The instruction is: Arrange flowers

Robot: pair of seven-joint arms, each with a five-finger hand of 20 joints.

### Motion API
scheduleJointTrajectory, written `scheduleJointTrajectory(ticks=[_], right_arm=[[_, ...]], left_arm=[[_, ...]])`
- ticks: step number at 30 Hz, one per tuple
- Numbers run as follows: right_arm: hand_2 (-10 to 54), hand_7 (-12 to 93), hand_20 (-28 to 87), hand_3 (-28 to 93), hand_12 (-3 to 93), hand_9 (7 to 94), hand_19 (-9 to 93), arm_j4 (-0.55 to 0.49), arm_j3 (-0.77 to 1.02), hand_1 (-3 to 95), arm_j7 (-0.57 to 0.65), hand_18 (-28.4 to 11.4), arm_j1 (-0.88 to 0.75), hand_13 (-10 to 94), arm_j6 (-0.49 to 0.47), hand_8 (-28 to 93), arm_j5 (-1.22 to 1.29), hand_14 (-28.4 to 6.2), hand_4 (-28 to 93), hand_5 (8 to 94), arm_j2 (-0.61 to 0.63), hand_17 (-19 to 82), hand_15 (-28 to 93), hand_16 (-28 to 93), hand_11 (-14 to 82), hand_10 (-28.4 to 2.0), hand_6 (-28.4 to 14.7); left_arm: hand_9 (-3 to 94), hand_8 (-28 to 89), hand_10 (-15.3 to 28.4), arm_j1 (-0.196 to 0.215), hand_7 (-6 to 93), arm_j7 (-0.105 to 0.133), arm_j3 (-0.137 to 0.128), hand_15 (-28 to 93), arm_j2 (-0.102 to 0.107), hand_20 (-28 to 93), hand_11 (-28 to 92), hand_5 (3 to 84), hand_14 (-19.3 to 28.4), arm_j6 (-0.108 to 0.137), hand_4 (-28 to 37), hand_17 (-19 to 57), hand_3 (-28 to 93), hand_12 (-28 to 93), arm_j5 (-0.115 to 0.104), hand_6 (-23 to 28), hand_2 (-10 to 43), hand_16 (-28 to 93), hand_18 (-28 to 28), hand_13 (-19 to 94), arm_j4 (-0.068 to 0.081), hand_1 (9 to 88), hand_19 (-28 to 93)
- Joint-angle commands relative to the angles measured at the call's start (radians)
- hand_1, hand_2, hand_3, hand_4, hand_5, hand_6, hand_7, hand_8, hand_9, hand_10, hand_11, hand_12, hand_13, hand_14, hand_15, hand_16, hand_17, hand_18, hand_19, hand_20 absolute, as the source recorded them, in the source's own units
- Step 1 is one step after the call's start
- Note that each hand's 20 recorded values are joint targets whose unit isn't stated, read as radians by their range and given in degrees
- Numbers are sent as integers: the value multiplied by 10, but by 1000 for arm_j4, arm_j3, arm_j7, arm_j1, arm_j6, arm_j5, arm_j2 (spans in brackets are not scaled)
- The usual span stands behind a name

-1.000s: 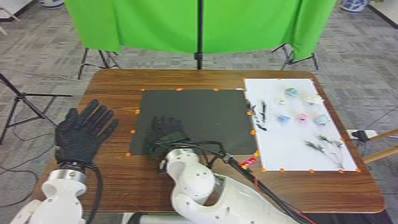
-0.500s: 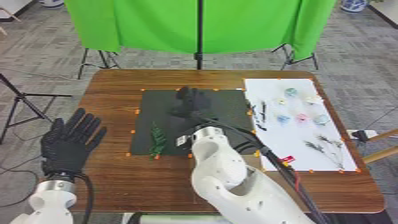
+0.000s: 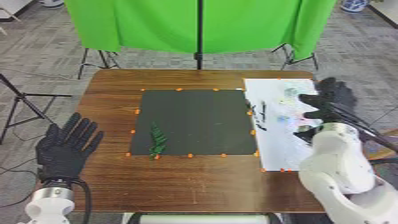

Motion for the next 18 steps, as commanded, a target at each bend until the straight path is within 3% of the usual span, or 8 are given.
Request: scheduleJointTrajectory(ticks=[1, 8, 13, 18], right_arm=[[-95, 112, 332, 653, 209, 605, 915, 15, 195, 406, 65, -265, -211, 579, -142, -68, 71, -180, -240, 552, 34, 372, 562, 243, 190, -232, -99], [-95, 109, 330, 638, 199, 575, 915, 16, 237, 401, 69, -268, -247, 551, -268, -64, 145, -188, -259, 552, 4, 358, 563, 229, 162, -236, -99], [-95, 110, 332, 651, 196, 557, 902, 23, 254, 410, 72, -273, -257, 534, -353, -67, 193, -189, -275, 559, -27, 338, 545, 218, 144, -238, -97], [-95, 139, 338, 679, 198, 594, 891, 68, 233, 476, 61, -267, -242, 540, -366, -80, 198, -176, -279, 605, -41, 336, 532, 214, 159, -211, -55]], left_arm=[[398, -94, 157, 20, 184, 2, -1, 411, -12, 187, 261, 447, 152, 0, -281, -55, 754, 153, -15, 74, 123, -35, 154, 274, -2, 267, 366], [398, -94, 156, 9, 186, -10, 1, 413, -16, 189, 263, 448, 152, 15, -281, -55, 754, 155, -15, 74, 124, -35, 154, 275, 0, 266, 368], [400, -95, 156, 7, 185, -32, -3, 416, -20, 189, 263, 449, 152, 2, -282, -55, 751, 154, 13, 74, 133, -35, 154, 277, 3, 268, 367], [399, -94, 156, 8, 185, -35, -3, 418, -24, 189, 264, 448, 153, 12, -280, -55, 751, 154, -4, 74, 140, -36, 154, 278, 0, 268, 368]])
